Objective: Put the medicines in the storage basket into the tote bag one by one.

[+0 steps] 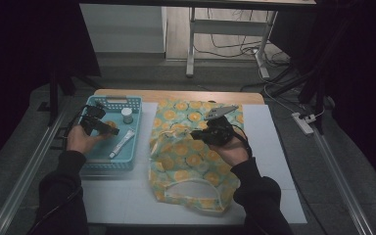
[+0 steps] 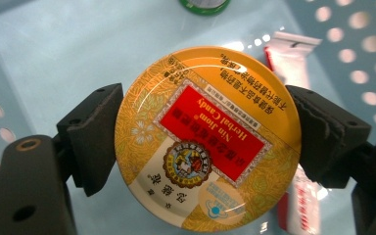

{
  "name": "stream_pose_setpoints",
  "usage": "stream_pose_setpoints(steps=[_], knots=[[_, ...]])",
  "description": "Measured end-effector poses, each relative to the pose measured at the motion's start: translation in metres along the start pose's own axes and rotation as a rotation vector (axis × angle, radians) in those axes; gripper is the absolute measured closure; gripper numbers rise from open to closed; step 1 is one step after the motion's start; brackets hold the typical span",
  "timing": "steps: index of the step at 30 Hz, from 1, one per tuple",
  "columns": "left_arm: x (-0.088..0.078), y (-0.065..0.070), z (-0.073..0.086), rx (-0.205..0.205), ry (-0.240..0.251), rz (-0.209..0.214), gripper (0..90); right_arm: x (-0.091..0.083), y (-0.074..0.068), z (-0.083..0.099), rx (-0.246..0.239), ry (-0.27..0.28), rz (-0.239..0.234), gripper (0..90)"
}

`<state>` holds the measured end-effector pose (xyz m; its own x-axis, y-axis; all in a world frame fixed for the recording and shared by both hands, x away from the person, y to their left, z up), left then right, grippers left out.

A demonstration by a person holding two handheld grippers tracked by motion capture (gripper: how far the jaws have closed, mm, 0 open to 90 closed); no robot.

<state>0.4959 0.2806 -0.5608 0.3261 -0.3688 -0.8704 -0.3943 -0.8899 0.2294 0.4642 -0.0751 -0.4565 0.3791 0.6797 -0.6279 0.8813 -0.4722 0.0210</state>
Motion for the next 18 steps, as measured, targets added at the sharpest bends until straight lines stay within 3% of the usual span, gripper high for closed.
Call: stream_pose_setpoints(steps=[9, 18], knots=[[-0.015, 0.016, 0.002, 0.050, 0.060, 0.038, 20.2, 0.000, -0.001, -0.001, 0.002, 0.008, 0.000, 90.0], [-0.027, 0.031, 0.003, 0.090, 0.086, 0.052, 20.2, -0.001, 0.000, -0.001, 0.002, 0.018, 0.004, 90.0]])
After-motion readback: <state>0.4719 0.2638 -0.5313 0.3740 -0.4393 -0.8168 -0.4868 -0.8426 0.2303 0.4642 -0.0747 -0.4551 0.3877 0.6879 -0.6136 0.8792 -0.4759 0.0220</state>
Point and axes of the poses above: each handheld gripper's, and its own axes: x roughly forward along the jaws, z roughly out of its underside, y roughly to its right, the point moved 8 cm from there along x, roughly forward along the jaws, and after that the axes turned 6 degrees about z, right-handed, at the moved point
